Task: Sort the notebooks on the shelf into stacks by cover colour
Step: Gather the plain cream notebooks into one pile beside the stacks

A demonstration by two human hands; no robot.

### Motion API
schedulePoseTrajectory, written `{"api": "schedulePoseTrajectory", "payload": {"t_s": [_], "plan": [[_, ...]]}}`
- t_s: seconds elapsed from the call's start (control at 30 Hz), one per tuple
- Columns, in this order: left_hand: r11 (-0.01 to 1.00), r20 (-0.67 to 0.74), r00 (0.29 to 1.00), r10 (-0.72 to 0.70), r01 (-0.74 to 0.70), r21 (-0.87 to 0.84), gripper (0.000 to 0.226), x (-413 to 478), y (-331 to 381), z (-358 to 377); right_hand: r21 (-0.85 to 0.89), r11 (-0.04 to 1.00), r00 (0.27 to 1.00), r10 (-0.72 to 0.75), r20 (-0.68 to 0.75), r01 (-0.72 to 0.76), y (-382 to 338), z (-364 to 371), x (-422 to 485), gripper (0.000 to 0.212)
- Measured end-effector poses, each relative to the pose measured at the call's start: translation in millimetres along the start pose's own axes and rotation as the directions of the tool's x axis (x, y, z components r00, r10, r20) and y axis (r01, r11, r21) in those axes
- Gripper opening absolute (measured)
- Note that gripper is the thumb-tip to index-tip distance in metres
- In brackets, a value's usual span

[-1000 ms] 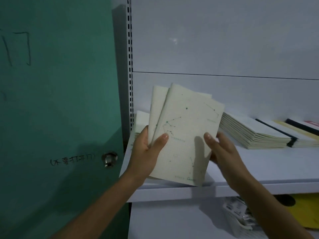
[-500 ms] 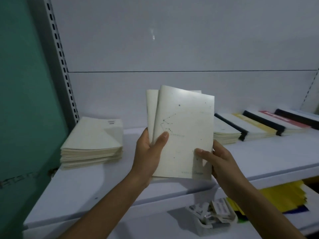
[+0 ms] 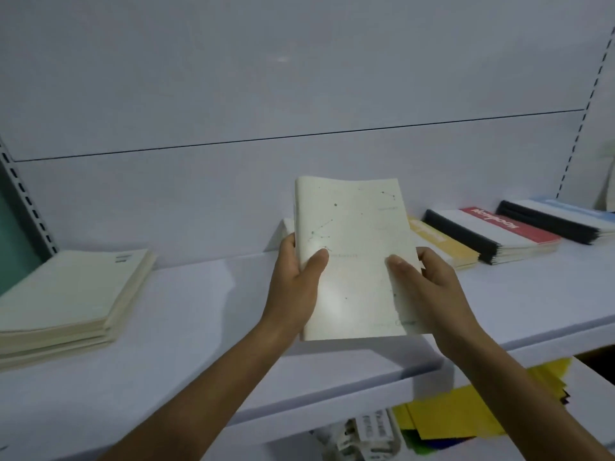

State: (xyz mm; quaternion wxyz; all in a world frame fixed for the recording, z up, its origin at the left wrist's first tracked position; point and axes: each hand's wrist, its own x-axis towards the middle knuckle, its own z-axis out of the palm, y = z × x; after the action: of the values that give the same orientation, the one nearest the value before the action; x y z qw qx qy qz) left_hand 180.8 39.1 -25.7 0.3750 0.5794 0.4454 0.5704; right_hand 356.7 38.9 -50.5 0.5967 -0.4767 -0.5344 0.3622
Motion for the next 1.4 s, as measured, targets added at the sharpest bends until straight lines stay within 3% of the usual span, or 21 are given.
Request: {"api": "schedulePoseTrajectory", "payload": {"t_s": [0.13, 0.33, 0.47, 0.53, 0.6, 0.67, 0.7, 0.73, 0.83, 0.87, 1.03, 1.13, 1.33, 1.4], "plan": [[0.999, -0.026, 0.999, 0.031, -0.031, 0.019, 0.016, 14, 6, 12, 0.032, 0.999, 1.0, -0.001, 0.018, 0.001, 4, -7, 25, 0.003], [0.932, -0.049, 0.985, 0.165, -0.14, 0.335, 0.026, 48, 14, 4, 0.125, 0.992, 0.998, 0.0, 0.059, -0.008, -8, 2, 71, 0.008], [0.924, -0.056, 0.996, 0.068, -0.042, 0.381, 0.022, 71, 9, -5, 0.148, 0.985, 0.991, 0.074, 0.11, -0.09, -11, 19, 104, 0.013], [0.921, -0.052, 0.998, -0.018, 0.037, 0.387, 0.024, 76, -4, -6, 0.039, 0.994, 0.989, 0.096, 0.113, -0.101, -1, 27, 119, 0.012], [0.922, -0.067, 0.993, -0.094, 0.112, 0.37, 0.024, 76, -21, -6, -0.237, 0.971, 0.989, 0.073, 0.126, -0.041, 16, 32, 133, 0.02], [0.94, -0.113, 0.986, -0.125, 0.154, 0.305, 0.024, 74, -33, -6, -0.465, 0.885, 0.981, 0.095, 0.172, -0.005, 28, 34, 139, 0.041], [0.953, -0.135, 0.983, -0.128, 0.16, 0.259, 0.024, 74, -38, -6, -0.489, 0.872, 0.978, 0.107, 0.179, -0.006, 30, 34, 139, 0.05], [0.964, -0.156, 0.979, -0.128, 0.16, 0.214, 0.025, 73, -40, -4, -0.453, 0.891, 0.976, 0.106, 0.188, -0.01, 32, 34, 138, 0.05], [0.982, -0.197, 0.972, -0.126, 0.151, 0.117, 0.026, 72, -44, 1, -0.22, 0.964, 0.949, 0.2, 0.243, -0.147, 33, 36, 134, 0.014], [0.984, -0.207, 0.97, -0.129, 0.152, 0.098, 0.027, 71, -45, 3, -0.198, 0.963, 0.938, 0.231, 0.259, -0.183, 35, 36, 134, 0.011], [0.987, -0.229, 0.964, -0.136, 0.152, 0.053, 0.026, 70, -52, 1, -0.033, 0.941, 0.909, 0.333, 0.25, -0.336, 44, 35, 141, 0.021], [0.967, -0.188, 0.949, -0.253, 0.252, -0.03, 0.03, 71, -50, 2, 0.045, 0.881, 0.865, 0.451, 0.219, -0.471, 45, 34, 142, 0.055], [0.927, -0.115, 0.929, -0.351, 0.328, -0.181, 0.036, 71, -46, 5, 0.099, 0.829, 0.814, 0.505, 0.288, -0.55, 46, 30, 143, 0.05], [0.928, -0.125, 0.928, -0.35, 0.325, -0.181, 0.036, 72, -47, 4, 0.06, 0.845, 0.819, 0.494, 0.294, -0.531, 46, 31, 143, 0.067]]}}
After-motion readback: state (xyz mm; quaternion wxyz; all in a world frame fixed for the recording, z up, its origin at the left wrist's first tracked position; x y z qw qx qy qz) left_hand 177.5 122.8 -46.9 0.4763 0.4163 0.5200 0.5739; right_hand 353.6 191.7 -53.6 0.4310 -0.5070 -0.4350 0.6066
